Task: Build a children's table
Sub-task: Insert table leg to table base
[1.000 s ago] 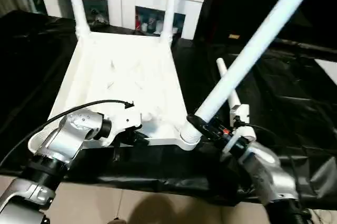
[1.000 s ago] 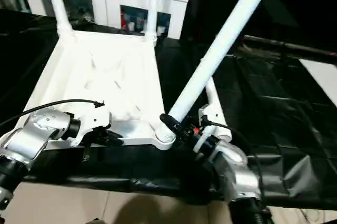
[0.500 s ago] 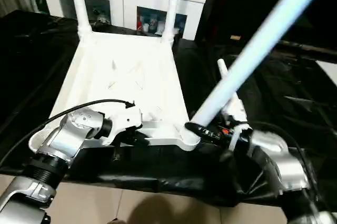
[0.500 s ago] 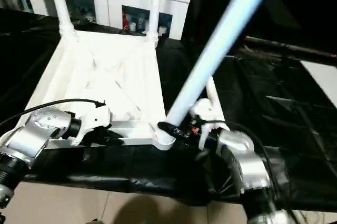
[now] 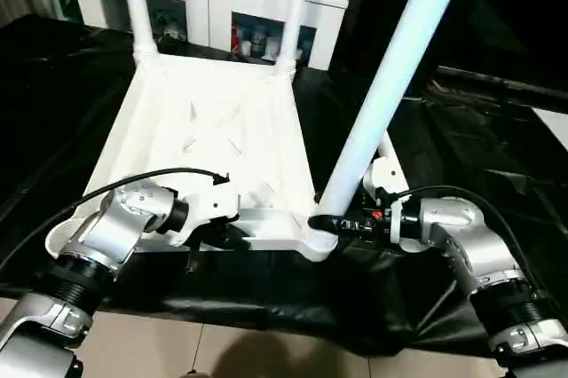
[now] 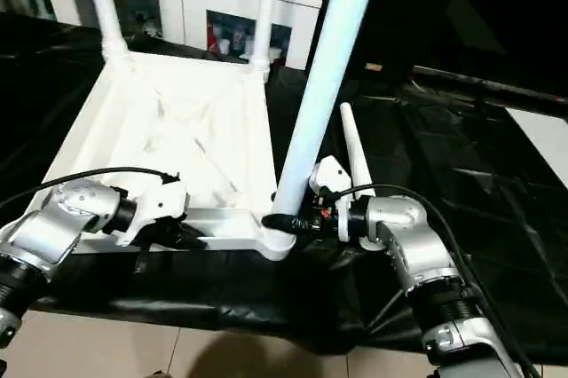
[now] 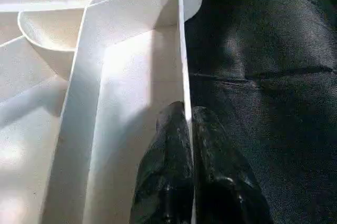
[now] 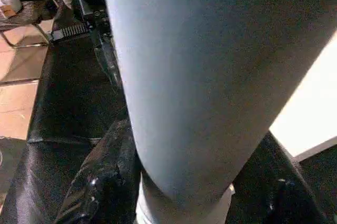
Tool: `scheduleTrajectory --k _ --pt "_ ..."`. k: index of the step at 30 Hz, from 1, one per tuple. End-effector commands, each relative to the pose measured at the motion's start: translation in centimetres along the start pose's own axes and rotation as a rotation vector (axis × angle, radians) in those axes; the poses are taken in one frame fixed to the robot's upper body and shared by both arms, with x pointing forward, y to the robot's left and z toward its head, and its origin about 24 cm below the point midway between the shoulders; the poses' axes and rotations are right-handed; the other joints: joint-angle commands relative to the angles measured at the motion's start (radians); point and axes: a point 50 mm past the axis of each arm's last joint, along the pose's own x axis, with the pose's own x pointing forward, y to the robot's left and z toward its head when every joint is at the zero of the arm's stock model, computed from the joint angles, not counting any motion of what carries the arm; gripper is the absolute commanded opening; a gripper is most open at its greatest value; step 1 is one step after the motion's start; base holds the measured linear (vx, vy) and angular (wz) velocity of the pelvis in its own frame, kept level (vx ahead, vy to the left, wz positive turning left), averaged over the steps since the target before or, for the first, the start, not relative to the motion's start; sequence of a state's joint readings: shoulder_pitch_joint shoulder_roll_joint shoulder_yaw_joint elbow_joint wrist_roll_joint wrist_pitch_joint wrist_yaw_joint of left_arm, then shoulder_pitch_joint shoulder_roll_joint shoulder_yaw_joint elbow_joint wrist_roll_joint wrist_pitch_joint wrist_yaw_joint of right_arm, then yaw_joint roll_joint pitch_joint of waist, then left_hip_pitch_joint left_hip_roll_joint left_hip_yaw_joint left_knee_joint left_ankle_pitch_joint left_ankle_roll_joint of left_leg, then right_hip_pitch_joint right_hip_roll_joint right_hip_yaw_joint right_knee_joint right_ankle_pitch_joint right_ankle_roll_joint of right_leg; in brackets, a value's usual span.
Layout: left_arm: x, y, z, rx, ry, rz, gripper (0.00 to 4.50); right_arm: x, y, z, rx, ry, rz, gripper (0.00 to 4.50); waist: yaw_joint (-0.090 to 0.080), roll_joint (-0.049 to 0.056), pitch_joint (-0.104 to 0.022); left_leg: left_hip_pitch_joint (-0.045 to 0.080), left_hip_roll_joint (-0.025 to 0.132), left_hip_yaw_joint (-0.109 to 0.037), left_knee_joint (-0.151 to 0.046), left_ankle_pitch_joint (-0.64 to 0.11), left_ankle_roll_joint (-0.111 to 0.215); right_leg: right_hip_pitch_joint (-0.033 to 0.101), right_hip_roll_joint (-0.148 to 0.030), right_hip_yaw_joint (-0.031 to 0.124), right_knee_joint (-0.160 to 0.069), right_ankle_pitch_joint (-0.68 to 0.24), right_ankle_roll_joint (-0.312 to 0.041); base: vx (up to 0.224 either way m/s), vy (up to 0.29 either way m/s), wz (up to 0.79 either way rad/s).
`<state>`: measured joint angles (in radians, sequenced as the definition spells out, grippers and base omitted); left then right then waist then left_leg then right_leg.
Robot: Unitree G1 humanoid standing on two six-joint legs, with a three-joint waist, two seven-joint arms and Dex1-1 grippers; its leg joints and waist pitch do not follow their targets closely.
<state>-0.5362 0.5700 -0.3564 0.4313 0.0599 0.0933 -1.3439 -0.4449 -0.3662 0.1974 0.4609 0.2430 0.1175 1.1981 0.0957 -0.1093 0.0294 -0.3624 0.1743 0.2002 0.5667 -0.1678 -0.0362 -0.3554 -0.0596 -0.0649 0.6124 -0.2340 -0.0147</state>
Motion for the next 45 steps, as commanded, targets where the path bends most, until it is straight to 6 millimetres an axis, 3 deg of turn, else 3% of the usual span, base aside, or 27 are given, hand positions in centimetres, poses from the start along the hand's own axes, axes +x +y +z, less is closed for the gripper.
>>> scheduleTrajectory --k 1,4,5,6,8,14,21,25,26,27,28,29,31,32,35,36,37,38,39,40,41,42,43,44,45 --pt "0.5 0.0 0.5 0.046 0.017 -0.058 0.00 -0.1 2.1 -5.5 0.170 0.188 0.108 1.86 -0.005 0.025 -0.034 0.028 0.080 -0.036 -0.069 -0.274 -0.029 0.009 -0.104 0.060 -0.073 -0.123 -0.217 0.000 0.000 0.00" --pt "0.5 0.0 0.6 0.056 0.018 -0.074 0.00 -0.2 2.1 -5.7 0.161 0.192 0.123 1.86 -0.006 0.028 -0.026 0.037 0.083 -0.040 -0.075 -0.364 -0.051 0.001 -0.105 0.060 -0.085 -0.239 -0.205 0.000 0.000 0.00" --pt "0.5 0.2 0.5 0.061 0.031 -0.072 0.00 -0.2 2.0 -5.8 0.148 0.189 0.118 1.86 -0.005 0.034 -0.025 0.039 0.082 -0.042 -0.075 -0.388 -0.056 -0.001 -0.107 0.061 -0.090 -0.274 -0.199 0.000 0.000 0.00" --pt "0.5 0.2 0.5 0.061 0.031 -0.072 0.00 -0.2 2.0 -5.8 0.148 0.189 0.118 1.86 -0.007 0.031 -0.022 0.046 0.081 -0.043 -0.074 -0.439 -0.070 -0.007 -0.110 0.063 -0.099 -0.346 -0.185 0.000 0.000 0.00" --pt "0.4 0.4 0.5 0.062 0.039 -0.066 0.00 -0.2 1.9 -5.7 0.141 0.178 0.104 1.86 -0.007 0.031 -0.023 0.045 0.084 -0.050 -0.077 -0.459 -0.078 -0.004 -0.113 0.064 -0.100 -0.384 -0.171 0.000 0.000 0.00" --pt "0.4 0.5 0.4 0.055 0.039 -0.058 0.00 0.1 1.8 -5.9 0.150 0.162 0.074 1.86 -0.008 0.030 -0.026 0.042 0.083 -0.047 -0.078 -0.429 -0.074 -0.003 -0.109 0.064 -0.091 -0.298 -0.194 0.000 0.000 0.00" --pt "0.3 0.5 0.1 0.040 0.039 -0.057 0.00 0.2 1.5 -6.2 0.161 0.146 0.039 1.86 -0.013 0.025 -0.024 0.043 0.084 -0.053 -0.080 -0.476 -0.081 -0.009 -0.112 0.064 -0.098 -0.388 -0.175 0.000 0.000 0.00" --pt "0.1 0.4 -0.4 -0.004 0.042 -0.038 0.00 0.6 -0.4 -6.6 0.198 0.144 -0.210 1.86 -0.022 0.022 -0.021 0.041 0.083 -0.058 -0.083 -0.509 -0.096 -0.014 -0.115 0.063 -0.098 -0.438 -0.171 0.000 0.000 0.00" --pt "0.1 0.4 -0.5 -0.016 0.045 -0.032 0.00 0.7 -0.8 -6.6 0.195 0.145 -0.274 1.86 -0.029 0.025 -0.017 0.038 0.082 -0.067 -0.086 -0.550 -0.111 -0.015 -0.118 0.058 -0.104 -0.508 -0.151 -0.047 0.006 -0.21" --pt "0.0 0.4 -0.7 -0.027 0.052 -0.023 0.00 0.8 -1.0 -6.6 0.200 0.136 -0.312 1.86 -0.039 0.028 -0.017 0.030 0.081 -0.079 -0.093 -0.584 -0.124 -0.004 -0.118 0.049 -0.107 -0.566 -0.120 -0.047 0.006 -0.21" --pt "0.0 0.3 -1.0 -0.045 0.059 -0.011 0.00 1.0 -1.4 -6.7 0.212 0.129 -0.369 1.86 -0.050 0.032 -0.016 0.031 0.080 -0.088 -0.096 -0.638 -0.135 -0.007 -0.116 0.045 -0.113 -0.591 -0.104 -0.056 0.021 -0.28" --pt "0.1 0.3 -1.2 -0.057 0.064 -0.002 0.00 1.1 -1.5 -6.7 0.220 0.124 -0.402 1.86 -0.056 0.033 -0.014 0.034 0.080 -0.092 -0.097 -0.671 -0.140 -0.011 -0.114 0.043 -0.116 -0.600 -0.101 -0.056 0.027 -0.25" --pt "0.2 0.4 -1.4 -0.093 0.069 0.032 0.00 1.4 -1.8 -6.6 0.224 0.119 -0.450 1.86 -0.071 0.041 -0.014 0.040 0.078 -0.105 -0.102 -0.765 -0.151 -0.007 -0.111 0.024 -0.126 -0.593 -0.101 -0.056 0.027 -0.23" --pt "0.3 0.5 -1.4 -0.104 0.064 0.046 0.00 1.6 -1.9 -6.6 0.227 0.112 -0.465 1.86 -0.073 0.051 -0.014 0.041 0.078 -0.109 -0.103 -0.787 -0.155 -0.004 -0.111 0.019 -0.125 -0.581 -0.103 -0.062 0.029 -0.19" --pt "1.2 1.4 -0.7 -0.210 0.033 0.192 0.00 2.9 -2.5 -6.4 0.262 0.114 -0.620 1.86 -0.081 0.055 -0.007 0.038 0.081 -0.115 -0.128 -0.882 -0.167 0.008 -0.096 -0.012 -0.123 -0.532 -0.102 -0.066 0.027 -0.17" --pt "1.5 1.6 -0.3 -0.229 0.025 0.221 0.00 3.1 -2.7 -6.4 0.274 0.116 -0.652 1.86 -0.078 0.063 -0.003 0.031 0.084 -0.101 -0.152 -0.927 -0.174 0.017 -0.080 -0.028 -0.100 -0.493 -0.110 -0.070 0.022 -0.13" --pt "1.6 1.7 -0.1 -0.240 0.021 0.237 0.00 3.3 -2.7 -6.4 0.282 0.117 -0.670 1.86 -0.058 0.072 -0.005 -0.030 0.091 -0.074 -0.219 -0.968 -0.169 0.079 -0.045 -0.038 0.021 -0.379 -0.105 -0.124 0.005 -0.07" --pt "2.1 2.0 0.6 -0.285 0.009 0.295 0.00 3.8 -3.0 -6.4 0.312 0.124 -0.734 1.86 -0.020 0.078 -0.010 -0.066 0.085 -0.041 -0.248 -0.978 -0.177 0.107 -0.026 -0.036 0.089 -0.274 -0.099 -0.129 -0.017 0.08" --pt "2.3 2.1 0.8 -0.304 0.006 0.317 0.00 3.9 -3.0 -6.4 0.321 0.129 -0.757 1.86 -0.007 0.040 -0.019 -0.036 0.052 0.031 -0.251 -0.828 -0.178 0.062 -0.019 -0.005 0.097 -0.332 -0.090 -0.129 -0.017 0.08" --pt "2.4 2.1 0.9 -0.310 0.003 0.322 0.00 3.9 -3.1 -6.4 0.324 0.132 -0.767 1.86 -0.013 -0.019 -0.028 0.046 0.041 0.000 -0.120 -0.651 -0.163 -0.018 -0.085 0.040 -0.014 -0.633 -0.042 0.058 -0.111 0.10" --pt "2.9 2.1 1.6 -0.335 -0.007 0.338 0.00 4.3 -3.2 -6.3 0.347 0.138 -0.812 1.86 -0.016 -0.009 -0.014 0.078 0.000 -0.068 0.094 -0.207 -0.041 -0.081 -0.194 0.104 -0.176 -0.939 -0.036 0.158 -0.103 -0.33" --pt "3.4 1.9 2.6 -0.344 -0.020 0.345 0.00 4.6 -3.4 -6.1 0.369 0.140 -0.856 1.86 -0.010 0.002 -0.018 -0.017 -0.007 -0.110 0.096 -0.098 -0.019 0.024 -0.216 0.126 -0.141 -0.877 -0.065 0.158 -0.103 -0.33" --pt "3.6 1.7 3.0 -0.347 -0.026 0.348 0.00 4.8 -3.5 -6.0 0.379 0.141 -0.876 1.86 -0.004 0.016 -0.013 -0.051 0.039 -0.108 0.006 -0.069 -0.072 0.051 -0.175 0.072 -0.086 -0.613 -0.097 0.040 0.016 -0.40" --pt "3.8 1.6 3.4 -0.347 -0.030 0.352 0.00 5.0 -3.6 -5.9 0.394 0.137 -0.890 1.86 -0.015 0.017 -0.023 0.013 0.054 -0.089 -0.044 -0.144 -0.081 -0.001 -0.081 0.034 -0.054 -0.334 -0.114 -0.051 -0.014 0.04" --pt "4.0 1.4 3.8 -0.345 -0.029 0.357 0.00 5.2 -3.6 -5.8 0.408 0.132 -0.901 1.86 -0.027 0.033 -0.030 0.040 0.074 -0.081 -0.055 -0.276 -0.083 -0.008 -0.087 0.037 -0.045 -0.232 -0.171 -0.051 -0.014 0.04"
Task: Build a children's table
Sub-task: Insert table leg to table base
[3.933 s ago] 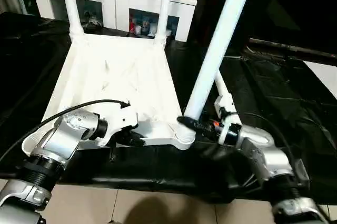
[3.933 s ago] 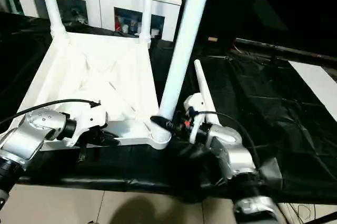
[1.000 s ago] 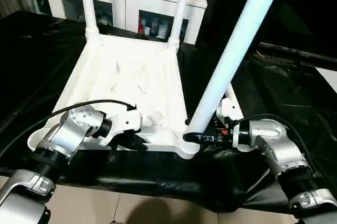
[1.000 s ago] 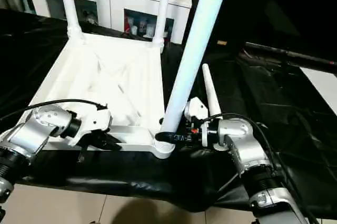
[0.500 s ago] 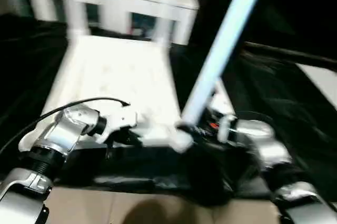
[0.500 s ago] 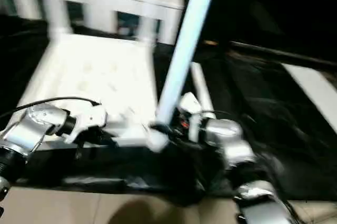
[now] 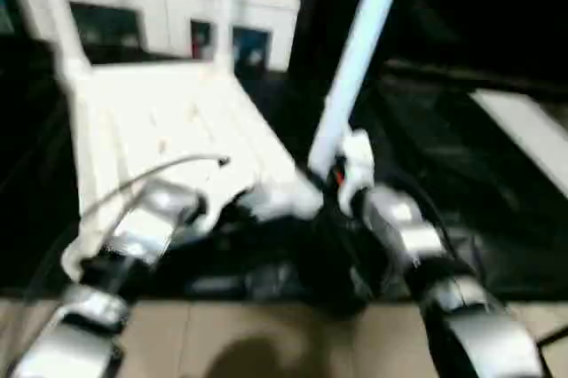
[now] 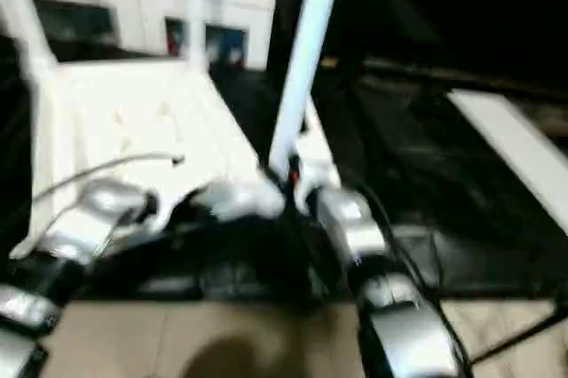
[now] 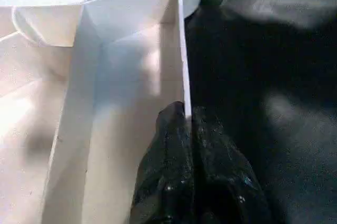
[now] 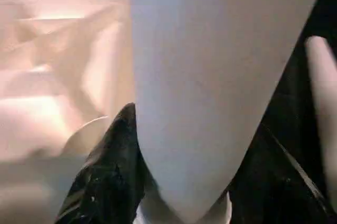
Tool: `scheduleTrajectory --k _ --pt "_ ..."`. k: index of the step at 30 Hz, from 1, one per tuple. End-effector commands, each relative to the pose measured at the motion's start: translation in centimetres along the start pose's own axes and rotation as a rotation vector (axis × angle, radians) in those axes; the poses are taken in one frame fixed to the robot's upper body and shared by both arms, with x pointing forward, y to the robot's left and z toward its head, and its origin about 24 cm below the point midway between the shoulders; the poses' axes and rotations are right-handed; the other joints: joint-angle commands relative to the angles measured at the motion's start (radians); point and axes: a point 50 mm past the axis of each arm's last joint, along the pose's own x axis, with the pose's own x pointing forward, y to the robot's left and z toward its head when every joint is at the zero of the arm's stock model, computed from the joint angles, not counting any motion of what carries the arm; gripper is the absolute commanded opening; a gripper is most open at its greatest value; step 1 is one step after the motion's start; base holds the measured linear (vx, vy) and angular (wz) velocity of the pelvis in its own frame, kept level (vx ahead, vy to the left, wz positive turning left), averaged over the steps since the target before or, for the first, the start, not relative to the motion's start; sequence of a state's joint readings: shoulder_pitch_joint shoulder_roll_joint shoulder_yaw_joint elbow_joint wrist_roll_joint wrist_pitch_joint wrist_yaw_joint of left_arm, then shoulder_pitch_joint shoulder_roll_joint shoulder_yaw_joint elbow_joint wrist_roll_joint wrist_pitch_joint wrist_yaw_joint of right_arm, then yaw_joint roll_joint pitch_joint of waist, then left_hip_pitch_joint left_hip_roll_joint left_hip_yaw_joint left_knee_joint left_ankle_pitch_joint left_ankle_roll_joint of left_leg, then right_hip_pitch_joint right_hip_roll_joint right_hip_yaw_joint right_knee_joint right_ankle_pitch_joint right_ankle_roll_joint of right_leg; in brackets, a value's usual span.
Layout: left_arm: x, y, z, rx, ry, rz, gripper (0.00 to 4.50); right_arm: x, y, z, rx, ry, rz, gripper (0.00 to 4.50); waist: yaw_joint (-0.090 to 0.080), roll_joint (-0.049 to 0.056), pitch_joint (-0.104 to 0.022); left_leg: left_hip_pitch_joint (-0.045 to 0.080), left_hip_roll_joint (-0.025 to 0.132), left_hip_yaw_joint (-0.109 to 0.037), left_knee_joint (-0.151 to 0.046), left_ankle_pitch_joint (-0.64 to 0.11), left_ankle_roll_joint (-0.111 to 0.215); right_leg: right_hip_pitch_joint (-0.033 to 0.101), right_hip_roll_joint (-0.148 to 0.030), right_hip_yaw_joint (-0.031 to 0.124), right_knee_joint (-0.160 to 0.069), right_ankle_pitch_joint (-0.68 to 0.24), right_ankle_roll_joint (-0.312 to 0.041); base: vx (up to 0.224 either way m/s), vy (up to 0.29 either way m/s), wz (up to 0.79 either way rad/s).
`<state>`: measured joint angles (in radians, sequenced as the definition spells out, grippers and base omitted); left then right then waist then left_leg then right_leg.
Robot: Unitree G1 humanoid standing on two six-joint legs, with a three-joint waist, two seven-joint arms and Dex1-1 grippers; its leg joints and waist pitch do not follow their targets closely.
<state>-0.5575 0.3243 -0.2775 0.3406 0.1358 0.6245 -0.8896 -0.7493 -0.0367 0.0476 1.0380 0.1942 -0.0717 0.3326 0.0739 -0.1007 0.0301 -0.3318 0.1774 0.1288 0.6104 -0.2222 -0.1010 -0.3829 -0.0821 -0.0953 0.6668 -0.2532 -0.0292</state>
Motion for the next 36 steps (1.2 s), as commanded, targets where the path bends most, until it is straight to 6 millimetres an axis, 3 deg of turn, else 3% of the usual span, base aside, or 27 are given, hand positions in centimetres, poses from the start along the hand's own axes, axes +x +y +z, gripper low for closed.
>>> scheduleTrajectory --k 1,2,3,4,5,6,7,8,12,17,20,27,29,34,36 --pt "0.0 -0.9 1.3 0.029 -0.035 -0.048 0.00 -2.2 -1.7 -6.3 0.064 0.286 -0.143 1.86 -0.008 0.030 -0.025 0.010 0.069 -0.005 -0.104 -0.280 -0.012 0.015 -0.065 0.069 -0.107 -0.230 -0.177 -0.063 -0.064 0.21" --pt "0.0 -1.4 1.7 0.033 -0.028 -0.024 0.00 -1.8 -1.3 -6.1 0.070 0.286 -0.170 1.86 -0.014 0.040 -0.017 0.011 0.065 0.000 -0.108 -0.390 -0.018 0.009 -0.072 0.070 -0.129 -0.343 -0.177 0.000 0.000 0.00" --pt "0.0 -1.5 1.8 0.033 -0.028 -0.020 0.00 -1.8 -1.3 -6.0 0.071 0.286 -0.171 1.86 -0.017 0.038 -0.015 0.009 0.066 -0.001 -0.108 -0.429 -0.027 0.007 -0.075 0.068 -0.137 -0.404 -0.161 0.000 0.000 0.00" --pt "0.0 -1.6 2.0 0.030 -0.025 0.001 0.00 -1.5 -1.0 -5.8 0.076 0.286 -0.182 1.86 -0.020 0.029 -0.017 0.002 0.061 -0.005 -0.108 -0.455 -0.034 0.013 -0.077 0.062 -0.147 -0.506 -0.109 0.000 0.000 0.00" --pt "-0.1 -1.5 2.0 0.030 -0.025 0.015 0.00 -1.4 -0.8 -5.8 0.077 0.286 -0.184 1.86 -0.021 0.025 -0.020 -0.001 0.058 -0.005 -0.109 -0.434 -0.029 0.016 -0.082 0.059 -0.159 -0.558 -0.068 0.000 0.000 0.00" --pt "-0.1 -1.4 2.0 0.032 -0.023 0.024 0.00 -1.3 -0.7 -5.7 0.076 0.288 -0.179 1.86 -0.021 0.026 -0.019 -0.006 0.056 -0.006 -0.112 -0.398 -0.023 0.016 -0.085 0.059 -0.165 -0.571 -0.049 0.000 0.000 0.00" --pt "-0.3 -1.2 1.8 0.040 -0.014 0.033 0.00 -1.1 -0.4 -5.6 0.063 0.290 -0.170 1.86 -0.019 0.020 -0.019 -0.007 0.056 -0.005 -0.113 -0.373 -0.019 0.015 -0.087 0.059 -0.169 -0.583 -0.038 0.000 0.000 0.00" --pt "-0.4 -1.1 1.5 0.046 -0.007 0.042 0.00 -1.0 -0.3 -5.6 0.054 0.291 -0.162 1.86 -0.017 0.023 -0.020 -0.006 0.057 -0.004 -0.115 -0.364 -0.020 0.015 -0.087 0.060 -0.171 -0.575 -0.038 0.000 0.000 0.00" --pt "-0.7 -0.8 1.2 0.043 -0.007 0.064 0.00 -0.9 -0.1 -5.5 0.042 0.291 -0.143 1.86 -0.021 0.022 -0.022 -0.014 0.067 -0.001 -0.126 -0.301 -0.025 0.021 -0.079 0.063 -0.150 -0.388 -0.087 0.000 0.000 0.00" --pt "-0.8 -0.7 1.3 0.045 -0.032 0.082 0.00 -0.4 0.5 -4.6 0.054 0.229 -0.075 1.86 -0.022 0.020 -0.025 -0.011 0.065 0.009 -0.122 -0.275 -0.017 0.021 -0.080 0.070 -0.144 -0.320 -0.119 0.000 0.000 0.00" --pt "-0.9 -0.4 1.2 0.051 -0.038 0.086 0.00 -0.1 0.8 -3.8 0.088 0.177 -0.034 2.56 -0.021 0.021 -0.027 -0.012 0.066 0.011 -0.121 -0.242 -0.011 0.024 -0.078 0.071 -0.138 -0.266 -0.136 0.000 0.000 0.00" --pt "-1.8 0.3 0.7 0.070 -0.043 0.080 0.00 0.4 1.0 -1.9 0.111 0.087 0.061 3.11 -0.021 0.025 -0.033 -0.016 0.065 0.020 -0.113 -0.097 0.026 0.041 -0.074 0.070 -0.113 -0.042 -0.207 0.000 0.000 0.00" --pt "-2.1 0.6 0.6 0.085 -0.041 0.071 0.00 0.5 1.3 -1.1 0.078 0.056 0.135 3.34 -0.021 0.030 -0.035 -0.017 0.063 0.024 -0.107 -0.034 0.047 0.048 -0.074 0.069 -0.104 0.041 -0.236 0.000 0.000 0.00" --pt "-2.7 0.8 0.4 0.117 -0.067 0.000 0.00 0.0 1.1 0.6 0.005 -0.007 0.299 3.78 -0.022 0.029 -0.040 -0.016 0.060 0.030 -0.095 0.057 0.099 0.053 -0.070 0.069 -0.091 0.166 -0.274 0.000 0.000 0.00" --pt "-3.1 1.1 0.0 0.129 -0.067 -0.030 0.00 -0.6 0.9 1.2 -0.030 -0.029 0.395 3.78 -0.020 0.025 -0.050 -0.017 0.054 0.032 -0.080 0.165 0.158 0.055 -0.064 0.070 -0.073 0.327 -0.292 0.000 0.000 0.00"
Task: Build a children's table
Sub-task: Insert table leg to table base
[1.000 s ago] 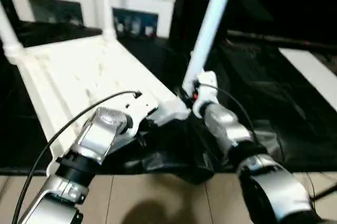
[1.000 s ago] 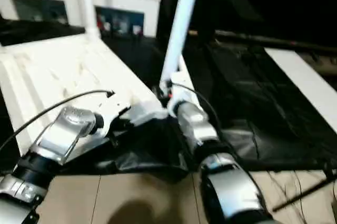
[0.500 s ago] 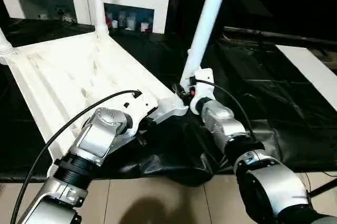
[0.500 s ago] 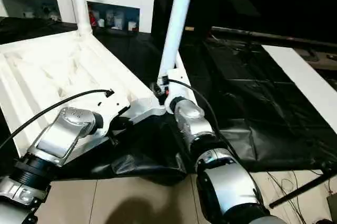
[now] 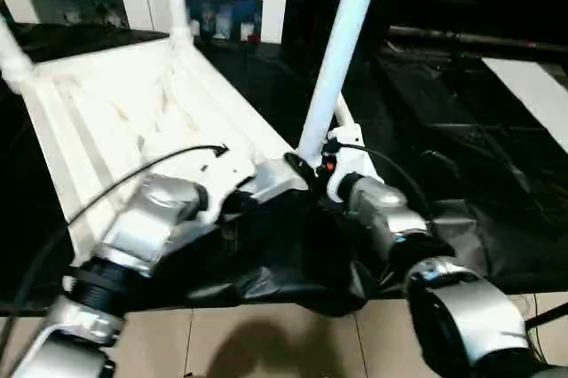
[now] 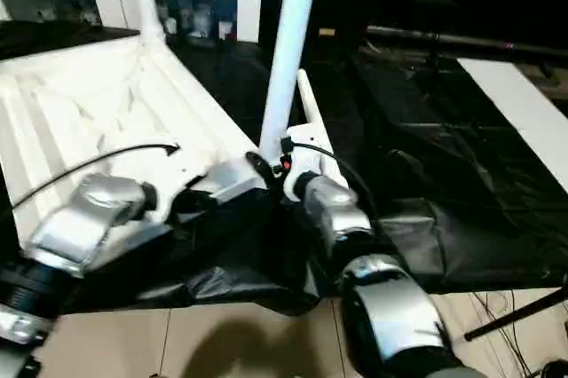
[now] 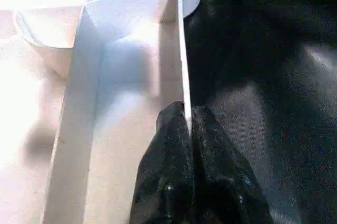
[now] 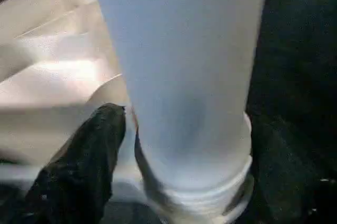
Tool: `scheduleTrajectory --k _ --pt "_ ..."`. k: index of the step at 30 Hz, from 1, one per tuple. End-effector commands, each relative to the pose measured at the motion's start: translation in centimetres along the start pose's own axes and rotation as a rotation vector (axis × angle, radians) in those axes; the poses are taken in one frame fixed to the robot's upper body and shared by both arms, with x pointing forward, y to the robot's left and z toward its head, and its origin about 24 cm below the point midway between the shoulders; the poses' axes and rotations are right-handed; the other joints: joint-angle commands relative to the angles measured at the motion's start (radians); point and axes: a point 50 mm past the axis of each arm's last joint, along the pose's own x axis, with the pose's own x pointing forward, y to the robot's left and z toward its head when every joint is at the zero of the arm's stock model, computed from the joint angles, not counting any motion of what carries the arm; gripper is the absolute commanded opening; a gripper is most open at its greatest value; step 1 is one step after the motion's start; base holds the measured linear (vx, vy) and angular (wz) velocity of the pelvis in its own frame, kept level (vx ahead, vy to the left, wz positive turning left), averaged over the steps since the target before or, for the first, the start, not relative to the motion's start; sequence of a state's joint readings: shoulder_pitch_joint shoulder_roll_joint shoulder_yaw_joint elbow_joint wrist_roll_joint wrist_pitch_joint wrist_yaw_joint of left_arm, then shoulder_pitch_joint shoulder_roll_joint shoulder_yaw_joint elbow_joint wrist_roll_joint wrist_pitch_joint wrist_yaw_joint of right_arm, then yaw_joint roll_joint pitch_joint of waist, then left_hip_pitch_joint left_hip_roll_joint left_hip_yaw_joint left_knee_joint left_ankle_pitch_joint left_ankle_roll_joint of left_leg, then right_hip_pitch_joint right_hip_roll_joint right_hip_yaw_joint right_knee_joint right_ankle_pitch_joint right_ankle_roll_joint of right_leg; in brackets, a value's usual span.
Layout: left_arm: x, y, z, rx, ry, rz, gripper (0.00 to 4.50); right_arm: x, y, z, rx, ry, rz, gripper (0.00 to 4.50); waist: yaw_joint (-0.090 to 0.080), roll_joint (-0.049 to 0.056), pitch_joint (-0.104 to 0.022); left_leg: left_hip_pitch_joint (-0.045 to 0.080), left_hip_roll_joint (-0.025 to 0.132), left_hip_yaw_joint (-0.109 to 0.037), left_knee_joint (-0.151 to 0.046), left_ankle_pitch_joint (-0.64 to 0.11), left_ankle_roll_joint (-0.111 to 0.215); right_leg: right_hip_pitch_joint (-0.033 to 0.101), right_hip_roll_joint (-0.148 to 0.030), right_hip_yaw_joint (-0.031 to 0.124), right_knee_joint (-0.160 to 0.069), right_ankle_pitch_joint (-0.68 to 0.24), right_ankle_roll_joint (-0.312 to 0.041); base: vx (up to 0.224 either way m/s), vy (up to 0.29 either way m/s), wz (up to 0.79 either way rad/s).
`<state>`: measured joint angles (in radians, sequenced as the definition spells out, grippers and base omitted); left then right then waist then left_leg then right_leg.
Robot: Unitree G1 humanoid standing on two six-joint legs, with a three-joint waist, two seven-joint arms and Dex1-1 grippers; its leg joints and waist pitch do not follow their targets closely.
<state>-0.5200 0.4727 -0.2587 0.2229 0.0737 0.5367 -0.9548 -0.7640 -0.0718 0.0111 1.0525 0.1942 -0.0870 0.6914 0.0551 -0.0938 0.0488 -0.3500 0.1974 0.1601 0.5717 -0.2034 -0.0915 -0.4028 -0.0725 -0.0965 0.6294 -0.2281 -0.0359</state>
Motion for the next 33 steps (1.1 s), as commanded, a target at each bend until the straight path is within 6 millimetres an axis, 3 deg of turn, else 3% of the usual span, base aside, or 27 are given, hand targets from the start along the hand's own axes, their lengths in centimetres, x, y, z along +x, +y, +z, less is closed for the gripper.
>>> scheduleTrajectory --k 1,2,4,5,6,9,13,20,25,33 --pt "0.1 -0.4 0.0 0.046 -0.035 -0.092 0.00 -0.2 0.7 0.7 -0.041 -0.001 0.136 3.78 -0.004 0.015 -0.068 0.002 0.036 0.002 -0.041 0.158 0.161 0.071 -0.073 0.070 -0.034 0.322 -0.294 0.000 0.000 0.00" --pt "-0.3 -0.4 -0.2 0.076 -0.053 -0.138 0.00 -0.9 0.7 0.8 -0.065 0.007 0.197 3.78 0.000 0.015 -0.063 0.002 0.033 0.003 -0.040 0.146 0.189 0.071 -0.073 0.068 -0.039 0.302 -0.295 0.000 0.000 0.00" --pt "-0.4 -0.4 -0.3 0.082 -0.056 -0.152 0.00 -1.2 0.6 0.9 -0.075 0.013 0.218 3.78 0.002 0.013 -0.063 0.005 0.042 0.005 -0.042 0.101 0.189 0.069 -0.080 0.069 -0.041 0.237 -0.294 0.000 0.000 0.00" --pt "-1.0 -0.3 -0.9 0.088 -0.073 -0.213 0.00 -2.6 0.6 0.8 -0.138 0.051 0.322 3.78 0.004 0.012 -0.058 0.005 0.041 0.004 -0.045 0.085 0.182 0.068 -0.075 0.067 -0.047 0.188 -0.284 0.000 0.000 0.00" --pt "-1.1 -0.3 -0.9 0.087 -0.073 -0.213 0.00 -2.6 0.6 0.8 -0.140 0.052 0.324 3.78 0.008 0.013 -0.058 0.011 0.045 0.009 -0.045 0.059 0.170 0.064 -0.078 0.069 -0.048 0.161 -0.279 0.000 0.000 0.00" --pt "-1.4 0.1 -1.5 0.098 -0.061 -0.222 0.00 -3.7 0.5 0.4 -0.175 0.092 0.384 3.78 0.008 0.016 -0.056 0.012 0.048 0.013 -0.048 0.016 0.127 0.061 -0.076 0.069 -0.050 0.110 -0.278 0.000 0.000 0.00" --pt "-1.6 0.1 -1.8 0.107 -0.062 -0.254 0.00 -4.1 0.5 0.1 -0.183 0.108 0.389 3.78 0.005 0.016 -0.057 0.008 0.048 0.012 -0.049 -0.008 0.088 0.064 -0.079 0.071 -0.049 0.092 -0.271 0.000 0.000 0.00" --pt "-1.7 0.3 -1.8 0.126 -0.076 -0.276 0.00 -3.8 0.6 -0.1 -0.143 0.106 0.358 3.36 0.008 0.011 -0.060 0.006 0.043 0.012 -0.045 0.027 0.090 0.068 -0.078 0.071 -0.043 0.140 -0.271 0.000 0.000 0.00" --pt "-1.7 0.2 -1.9 0.128 -0.079 -0.283 0.00 -3.6 0.6 -0.3 -0.112 0.086 0.337 3.02 0.009 0.013 -0.059 0.005 0.045 0.012 -0.045 -0.008 0.073 0.067 -0.080 0.072 -0.045 0.092 -0.265 0.000 0.000 0.00" --pt "-1.8 0.3 -2.2 0.136 -0.068 -0.291 0.00 -3.9 0.1 -0.9 -0.044 0.084 0.285 2.60 0.010 0.017 -0.061 0.005 0.043 0.011 -0.044 0.003 0.067 0.068 -0.078 0.072 -0.041 0.118 -0.264 0.000 0.000 0.00"
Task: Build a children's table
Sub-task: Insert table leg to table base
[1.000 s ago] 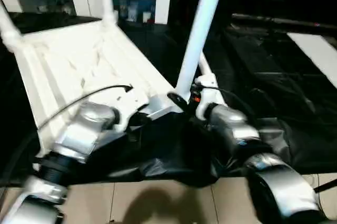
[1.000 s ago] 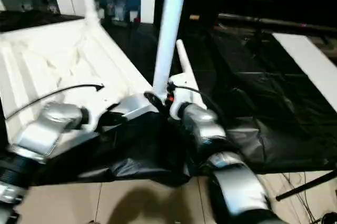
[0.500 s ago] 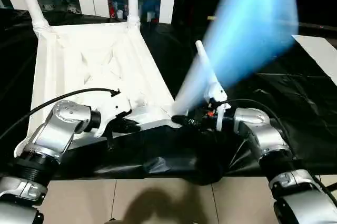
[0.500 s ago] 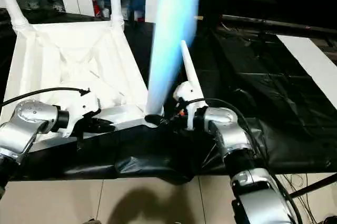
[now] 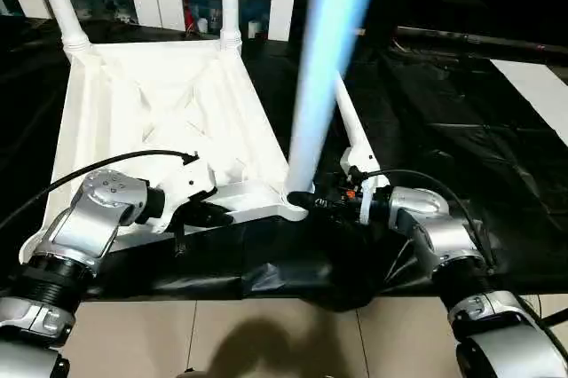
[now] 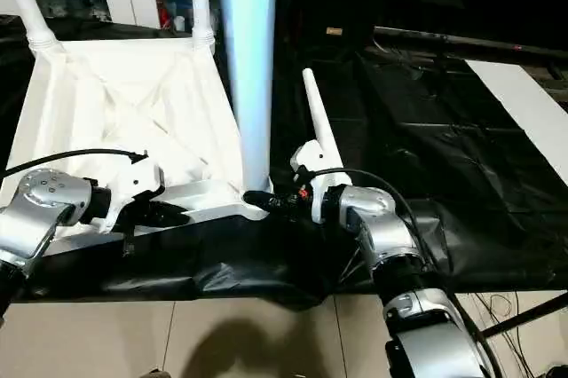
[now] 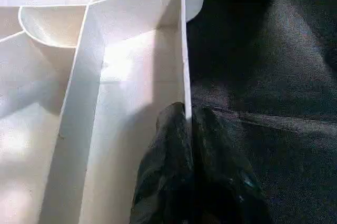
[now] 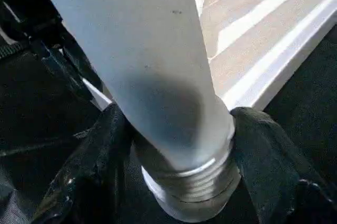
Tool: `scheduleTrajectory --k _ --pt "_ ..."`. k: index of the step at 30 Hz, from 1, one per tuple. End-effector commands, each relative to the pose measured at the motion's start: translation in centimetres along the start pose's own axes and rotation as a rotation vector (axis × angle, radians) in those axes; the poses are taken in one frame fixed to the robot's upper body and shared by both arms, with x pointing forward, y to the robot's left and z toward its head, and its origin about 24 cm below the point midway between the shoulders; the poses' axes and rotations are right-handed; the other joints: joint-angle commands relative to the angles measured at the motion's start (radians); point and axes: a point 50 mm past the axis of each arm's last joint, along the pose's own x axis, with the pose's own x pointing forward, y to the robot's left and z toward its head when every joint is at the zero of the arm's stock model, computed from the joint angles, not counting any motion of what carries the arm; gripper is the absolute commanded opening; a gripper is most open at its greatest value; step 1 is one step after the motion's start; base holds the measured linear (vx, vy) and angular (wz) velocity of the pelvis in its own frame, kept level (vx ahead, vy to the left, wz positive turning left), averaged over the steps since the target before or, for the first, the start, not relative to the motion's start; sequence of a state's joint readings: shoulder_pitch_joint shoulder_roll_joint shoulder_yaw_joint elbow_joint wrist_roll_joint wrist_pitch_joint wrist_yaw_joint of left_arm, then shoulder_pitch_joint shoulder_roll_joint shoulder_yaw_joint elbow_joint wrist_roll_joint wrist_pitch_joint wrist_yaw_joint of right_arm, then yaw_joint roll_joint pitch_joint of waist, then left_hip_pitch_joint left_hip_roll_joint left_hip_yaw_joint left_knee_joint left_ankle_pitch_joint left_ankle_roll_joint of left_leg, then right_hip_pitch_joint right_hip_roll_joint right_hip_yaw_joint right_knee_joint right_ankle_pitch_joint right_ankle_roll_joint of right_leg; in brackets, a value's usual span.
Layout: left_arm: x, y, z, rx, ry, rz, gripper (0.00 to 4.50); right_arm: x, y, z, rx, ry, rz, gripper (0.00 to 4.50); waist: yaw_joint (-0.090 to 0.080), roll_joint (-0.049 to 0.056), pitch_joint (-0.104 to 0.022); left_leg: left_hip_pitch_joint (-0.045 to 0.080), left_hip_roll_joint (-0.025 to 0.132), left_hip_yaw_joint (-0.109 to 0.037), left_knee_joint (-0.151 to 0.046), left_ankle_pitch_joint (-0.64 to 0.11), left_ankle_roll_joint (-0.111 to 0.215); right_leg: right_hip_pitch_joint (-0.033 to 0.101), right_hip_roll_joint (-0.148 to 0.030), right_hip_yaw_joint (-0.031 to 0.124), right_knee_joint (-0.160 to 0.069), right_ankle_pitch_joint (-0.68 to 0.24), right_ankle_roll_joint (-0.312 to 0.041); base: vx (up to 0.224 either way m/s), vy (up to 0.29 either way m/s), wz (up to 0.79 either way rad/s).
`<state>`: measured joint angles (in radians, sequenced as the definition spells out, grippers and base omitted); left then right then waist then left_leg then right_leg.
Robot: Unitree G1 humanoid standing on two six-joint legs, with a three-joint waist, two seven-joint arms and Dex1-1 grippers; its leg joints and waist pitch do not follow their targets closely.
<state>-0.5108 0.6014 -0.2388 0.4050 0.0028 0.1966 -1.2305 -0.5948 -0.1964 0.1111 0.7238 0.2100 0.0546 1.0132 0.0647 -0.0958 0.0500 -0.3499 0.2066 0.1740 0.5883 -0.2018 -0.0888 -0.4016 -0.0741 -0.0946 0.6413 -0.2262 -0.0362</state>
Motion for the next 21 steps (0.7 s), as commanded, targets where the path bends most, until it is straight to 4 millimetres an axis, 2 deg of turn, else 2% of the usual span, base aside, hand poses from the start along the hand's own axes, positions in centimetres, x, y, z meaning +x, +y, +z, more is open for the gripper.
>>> scheduleTrajectory --k 1,8,13,14,15,16,18,21 --pt "1.0 -0.5 0.7 0.028 -0.034 -0.073 0.00 -0.5 -0.4 -0.8 0.059 0.005 -0.030 2.58 0.000 0.018 -0.062 0.004 0.033 -0.003 -0.060 -0.001 0.064 0.067 -0.076 0.070 -0.053 0.114 -0.264 0.000 0.000 0.00" --pt "0.9 -0.2 1.1 0.062 -0.039 -0.070 0.00 -0.8 -0.4 -1.5 0.100 0.030 -0.019 2.56 0.004 0.015 -0.063 0.004 0.033 -0.003 -0.058 -0.003 0.064 0.067 -0.077 0.069 -0.052 0.106 -0.263 0.000 0.000 0.00" --pt "0.8 0.4 1.8 0.085 -0.096 -0.008 0.00 -0.7 -0.9 -0.6 0.167 -0.072 -0.072 2.56 0.010 0.016 -0.062 0.005 0.035 -0.003 -0.059 -0.026 0.055 0.066 -0.080 0.070 -0.054 0.074 -0.259 0.000 0.000 0.00" --pt "0.5 1.0 2.3 0.076 -0.146 0.048 0.27 -0.6 -1.4 0.3 0.203 -0.151 -0.100 2.56 0.013 0.024 -0.062 0.006 0.035 -0.002 -0.059 -0.033 0.050 0.064 -0.079 0.070 -0.055 0.069 -0.260 0.000 0.000 0.00" --pt "0.4 1.2 2.4 0.068 -0.165 0.058 0.44 -0.5 -1.5 0.7 0.209 -0.173 -0.106 2.56 0.015 0.021 -0.063 0.008 0.035 -0.002 -0.059 -0.037 0.044 0.064 -0.079 0.070 -0.056 0.065 -0.260 0.000 0.000 0.00" --pt "0.3 1.2 2.5 0.056 -0.180 0.059 0.55 -0.5 -1.6 1.0 0.212 -0.192 -0.108 2.55 0.018 0.023 -0.064 0.009 0.034 -0.001 -0.058 -0.034 0.042 0.064 -0.079 0.070 -0.054 0.070 -0.261 0.000 0.000 0.00" --pt "-0.2 1.5 2.8 0.045 -0.210 0.074 0.58 -0.3 -1.7 1.8 0.218 -0.234 -0.105 2.54 0.021 0.022 -0.065 0.003 0.033 -0.001 -0.058 -0.022 0.034 0.066 -0.078 0.068 -0.051 0.092 -0.270 0.000 0.000 0.00" --pt "-1.4 1.9 3.4 0.029 -0.272 0.109 0.89 0.1 -1.4 3.2 0.205 -0.263 -0.057 2.54 0.017 0.019 -0.065 -0.001 0.033 -0.004 -0.059 -0.015 0.037 0.071 -0.078 0.067 -0.049 0.102 -0.262 0.000 0.000 0.00"
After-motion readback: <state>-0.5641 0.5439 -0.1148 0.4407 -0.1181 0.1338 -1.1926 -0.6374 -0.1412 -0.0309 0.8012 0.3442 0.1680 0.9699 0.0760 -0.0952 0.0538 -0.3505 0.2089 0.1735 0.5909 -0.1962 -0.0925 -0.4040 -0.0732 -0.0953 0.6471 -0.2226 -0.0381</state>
